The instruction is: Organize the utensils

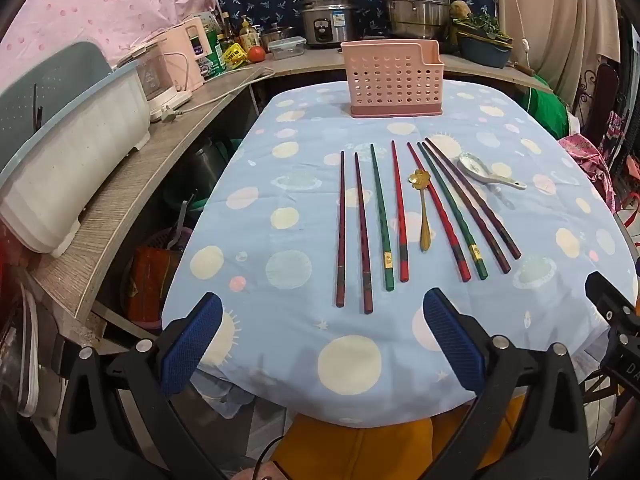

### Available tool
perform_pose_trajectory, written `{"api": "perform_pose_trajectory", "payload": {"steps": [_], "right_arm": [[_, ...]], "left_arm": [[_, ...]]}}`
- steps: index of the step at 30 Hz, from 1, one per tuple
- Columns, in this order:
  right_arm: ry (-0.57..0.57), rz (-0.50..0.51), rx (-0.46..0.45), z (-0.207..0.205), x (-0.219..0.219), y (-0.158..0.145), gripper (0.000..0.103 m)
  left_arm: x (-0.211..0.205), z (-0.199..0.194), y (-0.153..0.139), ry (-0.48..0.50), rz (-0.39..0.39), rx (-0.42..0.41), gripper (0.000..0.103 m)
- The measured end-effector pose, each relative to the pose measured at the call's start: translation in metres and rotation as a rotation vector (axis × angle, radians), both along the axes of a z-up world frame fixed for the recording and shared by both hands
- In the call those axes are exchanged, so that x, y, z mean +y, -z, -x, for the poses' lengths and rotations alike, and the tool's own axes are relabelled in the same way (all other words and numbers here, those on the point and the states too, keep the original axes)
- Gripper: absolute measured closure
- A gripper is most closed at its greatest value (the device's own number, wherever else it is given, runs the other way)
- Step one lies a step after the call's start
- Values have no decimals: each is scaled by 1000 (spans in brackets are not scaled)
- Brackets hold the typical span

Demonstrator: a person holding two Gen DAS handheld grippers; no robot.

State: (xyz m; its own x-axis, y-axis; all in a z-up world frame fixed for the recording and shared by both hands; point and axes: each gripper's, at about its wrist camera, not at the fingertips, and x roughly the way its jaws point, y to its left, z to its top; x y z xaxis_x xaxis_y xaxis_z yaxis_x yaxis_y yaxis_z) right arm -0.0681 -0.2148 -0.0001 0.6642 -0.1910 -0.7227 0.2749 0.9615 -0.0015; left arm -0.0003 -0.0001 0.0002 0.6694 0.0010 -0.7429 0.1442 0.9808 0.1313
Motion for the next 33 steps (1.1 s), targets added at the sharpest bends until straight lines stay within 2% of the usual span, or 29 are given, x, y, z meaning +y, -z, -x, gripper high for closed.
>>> {"api": "perform_pose_trajectory", "payload": {"steps": [33], "right_arm": [[0,8,0,0,2,-1,7]], "left_arm": [[1,-1,1,-4,-14,8,7]]}}
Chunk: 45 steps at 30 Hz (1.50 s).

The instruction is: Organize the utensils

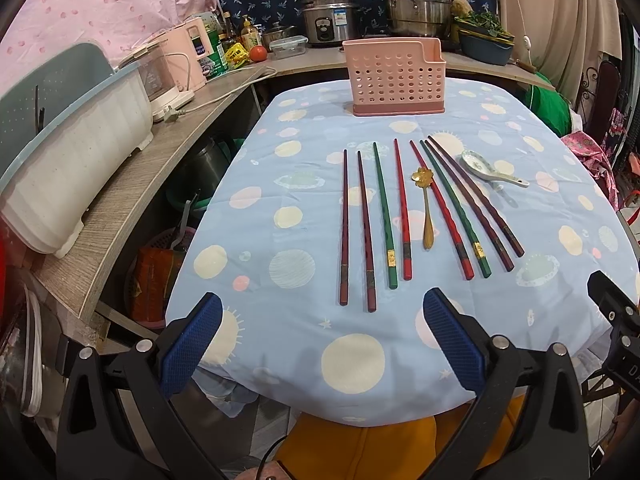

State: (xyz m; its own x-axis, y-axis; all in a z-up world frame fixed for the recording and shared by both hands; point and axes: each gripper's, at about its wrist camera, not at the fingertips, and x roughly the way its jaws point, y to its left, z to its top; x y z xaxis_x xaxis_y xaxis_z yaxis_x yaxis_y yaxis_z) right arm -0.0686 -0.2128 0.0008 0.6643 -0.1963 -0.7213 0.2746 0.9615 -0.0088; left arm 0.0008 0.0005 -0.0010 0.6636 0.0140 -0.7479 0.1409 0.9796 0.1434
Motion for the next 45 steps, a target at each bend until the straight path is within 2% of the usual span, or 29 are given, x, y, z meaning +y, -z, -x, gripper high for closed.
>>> {"api": "perform_pose_trajectory", "payload": {"steps": [45], "right_arm": [[0,-1,1,0,1,0,7]], "left_arm": [[4,1,0,1,0,-5,7]]}}
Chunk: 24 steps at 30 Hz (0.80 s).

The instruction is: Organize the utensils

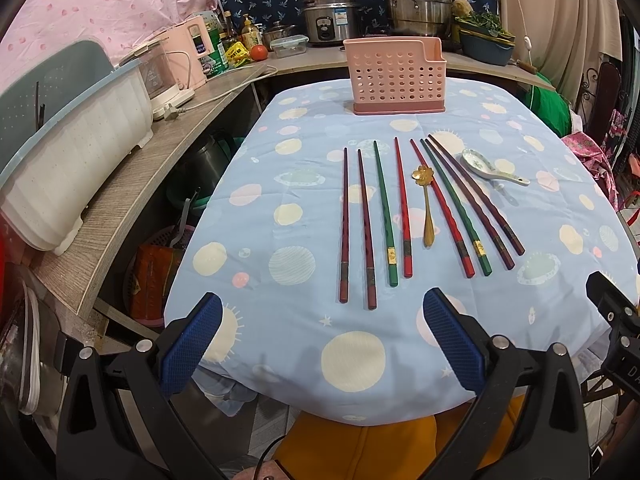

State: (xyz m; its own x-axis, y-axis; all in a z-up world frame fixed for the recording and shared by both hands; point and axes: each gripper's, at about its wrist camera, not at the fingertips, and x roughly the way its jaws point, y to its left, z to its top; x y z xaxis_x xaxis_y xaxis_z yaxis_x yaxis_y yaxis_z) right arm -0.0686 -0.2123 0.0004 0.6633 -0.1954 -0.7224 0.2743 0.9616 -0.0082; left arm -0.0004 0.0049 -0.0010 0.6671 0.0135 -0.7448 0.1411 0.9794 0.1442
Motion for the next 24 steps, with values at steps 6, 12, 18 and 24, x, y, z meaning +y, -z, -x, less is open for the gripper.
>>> {"api": "perform_pose_trajectory", "payload": {"steps": [6,12,18,24], "right_arm": [[0,-1,1,0,0,0,7],[0,-1,1,0,0,0,7],[1,-2,0,0,-1,0,7],[1,-2,1,0,-1,0,7]], "left_arm": [[0,0,0,-1,0,1,7],[0,0,0,0,0,1,7],[0,1,2,0,-1,2,7],[0,2,3,0,-3,2,7]]}}
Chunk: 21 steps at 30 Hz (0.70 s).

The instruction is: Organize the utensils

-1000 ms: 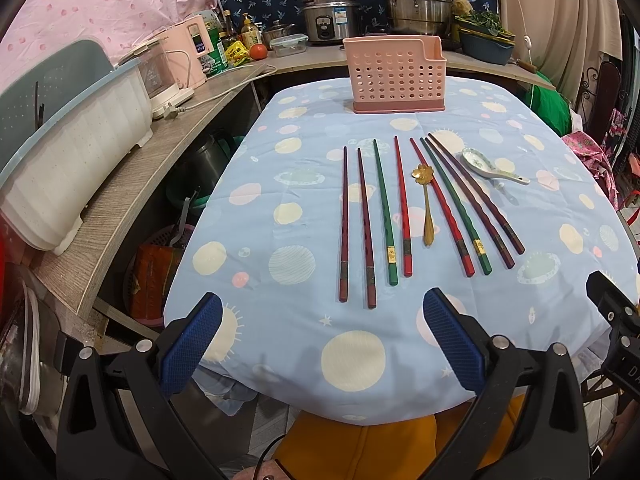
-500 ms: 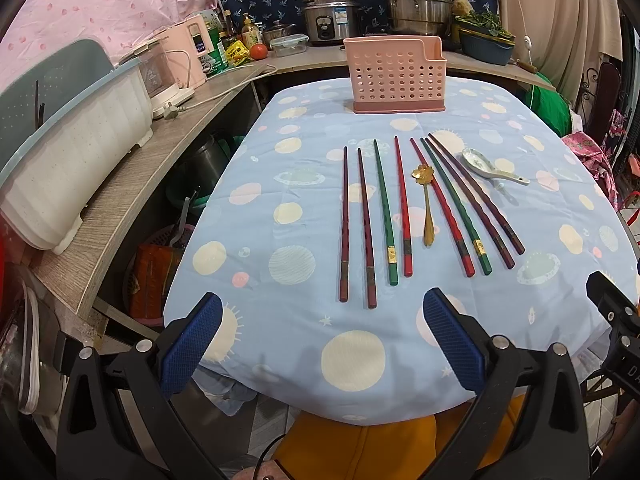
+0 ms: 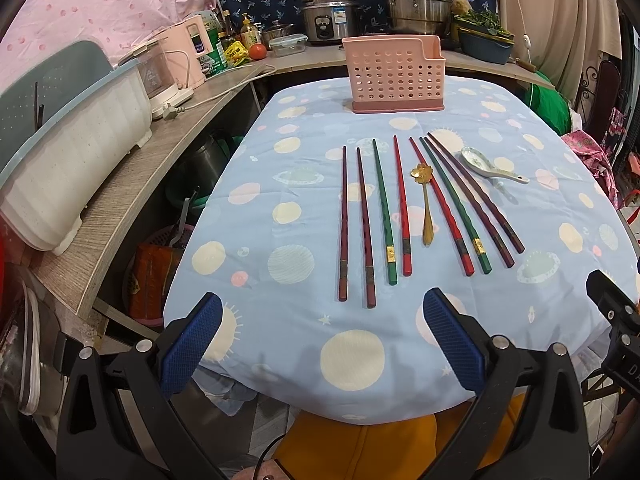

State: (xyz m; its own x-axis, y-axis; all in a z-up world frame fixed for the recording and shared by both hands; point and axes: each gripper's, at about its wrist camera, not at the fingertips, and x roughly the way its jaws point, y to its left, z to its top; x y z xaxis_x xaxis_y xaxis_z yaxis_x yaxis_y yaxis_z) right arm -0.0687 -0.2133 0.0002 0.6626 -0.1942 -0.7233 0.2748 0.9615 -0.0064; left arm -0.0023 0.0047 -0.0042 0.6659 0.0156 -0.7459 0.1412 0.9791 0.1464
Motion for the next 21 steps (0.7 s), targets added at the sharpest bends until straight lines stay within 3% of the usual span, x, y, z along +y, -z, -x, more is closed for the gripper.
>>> {"api": "perform_pose_trajectory", "payload": {"steps": [12,21], "right_arm": [[2,-6,10,-7,0,4,7],[9,-27,52,-19,-6,19,7]], "left_arm": [[1,-8,7,-20,9,36,7],[24,-43,34,-51,62,98,7]]}}
